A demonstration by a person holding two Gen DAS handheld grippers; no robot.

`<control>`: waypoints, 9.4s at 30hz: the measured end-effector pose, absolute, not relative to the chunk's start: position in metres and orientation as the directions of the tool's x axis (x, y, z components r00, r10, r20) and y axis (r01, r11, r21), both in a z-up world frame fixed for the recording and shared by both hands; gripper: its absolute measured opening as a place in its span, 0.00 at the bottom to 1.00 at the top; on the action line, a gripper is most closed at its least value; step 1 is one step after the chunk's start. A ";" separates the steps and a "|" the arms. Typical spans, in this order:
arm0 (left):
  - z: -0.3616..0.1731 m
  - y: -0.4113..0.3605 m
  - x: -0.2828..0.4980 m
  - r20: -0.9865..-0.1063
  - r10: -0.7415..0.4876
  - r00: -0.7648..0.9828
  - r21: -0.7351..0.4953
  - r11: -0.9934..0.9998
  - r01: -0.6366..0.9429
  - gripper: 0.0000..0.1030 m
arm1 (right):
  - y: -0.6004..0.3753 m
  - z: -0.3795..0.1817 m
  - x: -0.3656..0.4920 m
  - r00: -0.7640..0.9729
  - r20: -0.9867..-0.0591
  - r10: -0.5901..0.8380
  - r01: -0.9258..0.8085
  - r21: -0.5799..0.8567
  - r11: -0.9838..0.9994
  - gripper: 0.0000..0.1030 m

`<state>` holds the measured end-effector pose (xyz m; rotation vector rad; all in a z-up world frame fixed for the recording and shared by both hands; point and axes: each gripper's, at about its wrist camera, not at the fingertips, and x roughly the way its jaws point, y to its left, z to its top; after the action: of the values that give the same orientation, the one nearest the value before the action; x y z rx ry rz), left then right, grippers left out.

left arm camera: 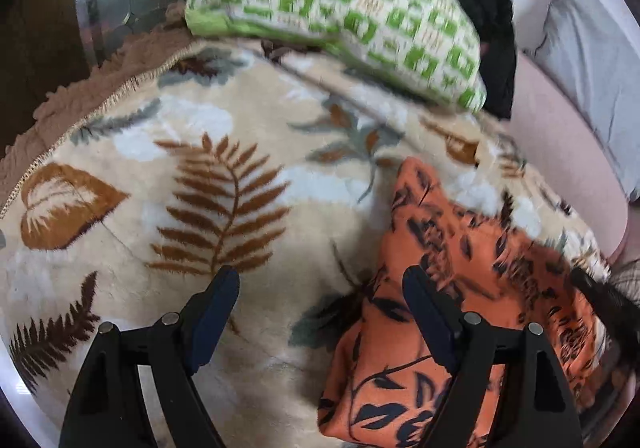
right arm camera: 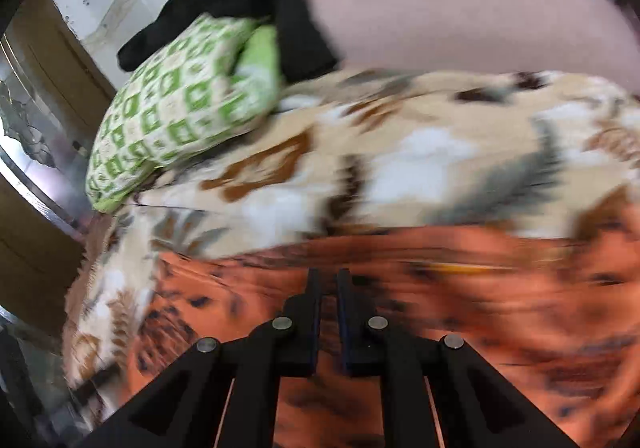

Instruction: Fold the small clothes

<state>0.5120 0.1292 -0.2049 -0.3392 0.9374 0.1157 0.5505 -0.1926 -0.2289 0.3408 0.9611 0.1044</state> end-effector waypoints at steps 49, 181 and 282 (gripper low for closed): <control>-0.222 0.019 0.522 -0.817 -0.054 0.574 -0.072 0.997 -0.008 0.82 | -0.406 -0.208 0.432 0.689 -0.724 -0.012 0.331 0.300 0.895 0.10; -0.258 0.085 0.465 -0.685 -0.504 0.527 -0.707 0.634 -0.312 0.60 | -0.404 -0.312 0.384 0.721 -0.592 0.361 0.350 0.760 0.547 0.23; -0.189 0.137 0.316 -0.901 -0.156 0.404 -0.295 0.904 -0.309 0.78 | -0.284 -0.240 0.307 0.645 -0.673 0.362 -0.049 0.437 0.898 0.67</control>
<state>0.3162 0.1373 -0.1889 -0.4565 1.1620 0.1012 0.3068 -0.2841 -0.2401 0.4022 0.8422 0.2414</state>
